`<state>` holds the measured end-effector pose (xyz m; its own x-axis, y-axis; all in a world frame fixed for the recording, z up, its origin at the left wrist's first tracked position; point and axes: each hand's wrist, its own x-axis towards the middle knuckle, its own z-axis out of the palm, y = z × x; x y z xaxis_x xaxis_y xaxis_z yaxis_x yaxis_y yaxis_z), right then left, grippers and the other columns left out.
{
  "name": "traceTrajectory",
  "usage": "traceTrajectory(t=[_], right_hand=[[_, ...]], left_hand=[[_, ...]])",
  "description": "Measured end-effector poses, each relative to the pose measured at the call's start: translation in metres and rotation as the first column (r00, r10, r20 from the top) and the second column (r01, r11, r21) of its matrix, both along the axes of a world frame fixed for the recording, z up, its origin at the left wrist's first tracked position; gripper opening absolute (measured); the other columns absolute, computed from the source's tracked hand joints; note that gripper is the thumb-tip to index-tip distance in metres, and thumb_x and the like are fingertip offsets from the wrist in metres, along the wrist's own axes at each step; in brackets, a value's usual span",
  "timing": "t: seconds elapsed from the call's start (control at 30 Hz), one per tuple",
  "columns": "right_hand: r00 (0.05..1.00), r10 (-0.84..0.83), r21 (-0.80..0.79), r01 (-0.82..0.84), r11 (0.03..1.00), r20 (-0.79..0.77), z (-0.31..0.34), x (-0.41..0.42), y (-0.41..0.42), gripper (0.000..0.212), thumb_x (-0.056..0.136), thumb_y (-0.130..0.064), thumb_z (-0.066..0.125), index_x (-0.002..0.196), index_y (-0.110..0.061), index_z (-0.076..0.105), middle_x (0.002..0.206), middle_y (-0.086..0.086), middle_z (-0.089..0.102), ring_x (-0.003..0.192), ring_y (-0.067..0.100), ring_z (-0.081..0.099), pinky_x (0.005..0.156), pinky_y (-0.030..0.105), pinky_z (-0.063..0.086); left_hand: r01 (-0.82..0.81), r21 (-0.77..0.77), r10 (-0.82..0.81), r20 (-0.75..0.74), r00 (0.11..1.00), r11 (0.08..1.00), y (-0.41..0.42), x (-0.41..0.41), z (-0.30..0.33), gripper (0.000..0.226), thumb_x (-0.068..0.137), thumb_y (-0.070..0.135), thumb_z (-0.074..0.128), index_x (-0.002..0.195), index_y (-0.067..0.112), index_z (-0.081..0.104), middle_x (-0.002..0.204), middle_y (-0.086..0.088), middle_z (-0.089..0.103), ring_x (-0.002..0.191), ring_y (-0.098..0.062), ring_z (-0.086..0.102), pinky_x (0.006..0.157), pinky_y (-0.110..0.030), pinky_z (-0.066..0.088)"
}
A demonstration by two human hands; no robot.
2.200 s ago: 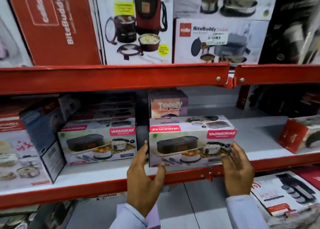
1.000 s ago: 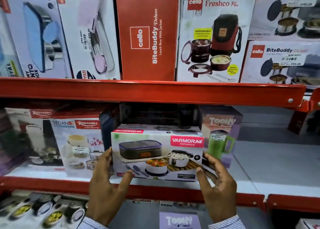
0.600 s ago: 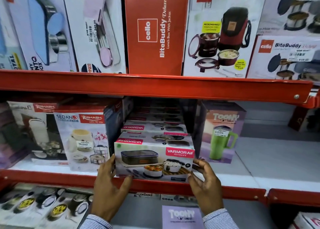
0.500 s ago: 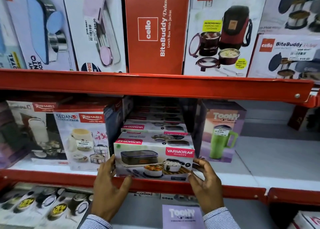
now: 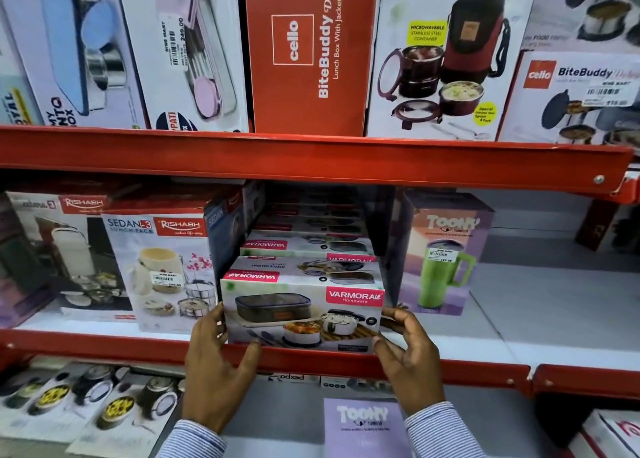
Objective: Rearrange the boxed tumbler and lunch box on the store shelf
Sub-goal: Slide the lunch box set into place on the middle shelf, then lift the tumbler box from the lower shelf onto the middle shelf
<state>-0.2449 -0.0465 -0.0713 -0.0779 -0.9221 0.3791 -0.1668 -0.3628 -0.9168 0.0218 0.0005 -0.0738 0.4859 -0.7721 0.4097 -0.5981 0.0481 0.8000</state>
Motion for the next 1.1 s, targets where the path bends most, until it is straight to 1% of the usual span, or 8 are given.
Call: traceTrajectory(t=[0.13, 0.53, 0.63, 0.73, 0.83, 0.93, 1.0, 1.1], right_hand=[[1.0, 0.006, -0.011, -0.006, 1.0, 0.0, 0.001, -0.001, 0.001, 0.044, 0.084, 0.007, 0.067, 0.111, -0.027, 0.063, 0.119, -0.007, 0.07, 0.104, -0.006, 0.068, 0.089, 0.021, 0.059], [0.999, 0.0, -0.066, 0.003, 0.998, 0.04, -0.006, -0.017, 0.001, 0.046, 0.084, 0.01, 0.066, 0.116, -0.023, 0.064, 0.121, -0.005, 0.072, 0.113, 0.008, 0.067, 0.096, 0.024, 0.056], [0.992, -0.093, -0.165, 0.107, 0.98, 0.087, -0.02, -0.043, 0.011, 0.045, 0.083, 0.018, 0.061, 0.103, -0.022, 0.069, 0.108, -0.003, 0.076, 0.1, 0.01, 0.073, 0.089, 0.019, 0.057], [0.97, -0.231, -0.253, 0.242, 0.937, 0.073, -0.048, -0.076, 0.03, 0.028, 0.08, -0.001, 0.059, 0.085, -0.026, 0.07, 0.09, -0.011, 0.076, 0.081, 0.006, 0.073, 0.078, 0.012, 0.055], [0.952, -0.295, -0.091, 0.287, 0.953, -0.082, -0.099, -0.098, 0.038, 0.028, 0.079, 0.0, 0.065, 0.077, -0.028, 0.066, 0.079, -0.011, 0.073, 0.073, 0.008, 0.068, 0.068, 0.007, 0.052], [0.971, -0.005, 0.337, 0.089, 0.937, -0.241, -0.149, -0.104, 0.038, 0.048, 0.076, 0.022, 0.064, 0.103, -0.017, 0.063, 0.103, 0.003, 0.072, 0.094, 0.03, 0.069, 0.077, 0.027, 0.057], [0.937, 0.243, 0.566, -0.062, 0.822, -0.25, -0.17, -0.099, 0.042, 0.063, 0.075, 0.019, 0.066, 0.125, -0.017, 0.054, 0.128, 0.008, 0.063, 0.117, 0.029, 0.061, 0.091, 0.035, 0.053], [0.913, 0.349, 0.633, -0.144, 0.761, -0.211, -0.184, -0.085, 0.045, 0.071, 0.075, 0.014, 0.071, 0.127, -0.03, 0.05, 0.129, -0.001, 0.061, 0.126, 0.023, 0.057, 0.094, 0.024, 0.051]], left_hand=[[-0.023, 0.012, 0.022, 0.023, 0.999, 1.0, -0.001, -0.001, -0.003, 0.075, 0.076, 0.02, 0.081, 0.141, 0.009, 0.044, 0.14, -0.015, 0.056, 0.125, -0.035, 0.058, 0.104, -0.057, 0.052], [-0.057, -0.049, 0.056, -0.019, 0.998, 0.997, 0.005, -0.003, -0.004, 0.072, 0.079, 0.022, 0.081, 0.142, 0.013, 0.045, 0.139, -0.012, 0.055, 0.125, -0.031, 0.057, 0.103, -0.054, 0.053], [-0.121, -0.196, 0.117, -0.03, 0.993, 0.973, 0.018, -0.004, -0.013, 0.063, 0.077, 0.012, 0.082, 0.132, 0.015, 0.052, 0.123, -0.006, 0.057, 0.107, -0.014, 0.06, 0.088, -0.029, 0.056], [-0.072, -0.177, 0.049, -0.13, 0.99, 0.982, 0.037, -0.014, -0.047, 0.054, 0.074, 0.0, 0.081, 0.12, 0.017, 0.057, 0.11, -0.006, 0.065, 0.09, -0.01, 0.068, 0.076, -0.008, 0.055], [0.107, 0.127, -0.082, -0.191, 0.978, 0.986, 0.048, -0.036, -0.098, 0.054, 0.074, 0.0, 0.08, 0.119, 0.017, 0.057, 0.114, -0.01, 0.068, 0.094, -0.024, 0.067, 0.08, -0.035, 0.059], [0.35, 0.447, -0.225, -0.309, 0.924, 0.823, 0.044, -0.061, -0.14, 0.067, 0.073, 0.006, 0.083, 0.129, 0.019, 0.049, 0.128, -0.007, 0.062, 0.1, -0.022, 0.063, 0.072, -0.026, 0.055], [0.465, 0.542, -0.282, -0.389, 0.877, 0.7, 0.039, -0.079, -0.161, 0.081, 0.072, 0.011, 0.085, 0.14, 0.018, 0.041, 0.131, -0.004, 0.054, 0.11, -0.026, 0.059, 0.081, -0.03, 0.055], [0.53, 0.547, -0.328, -0.427, 0.843, 0.648, 0.031, -0.099, -0.176, 0.078, 0.074, 0.013, 0.084, 0.137, 0.022, 0.04, 0.136, -0.004, 0.056, 0.119, -0.028, 0.059, 0.089, -0.031, 0.057]])
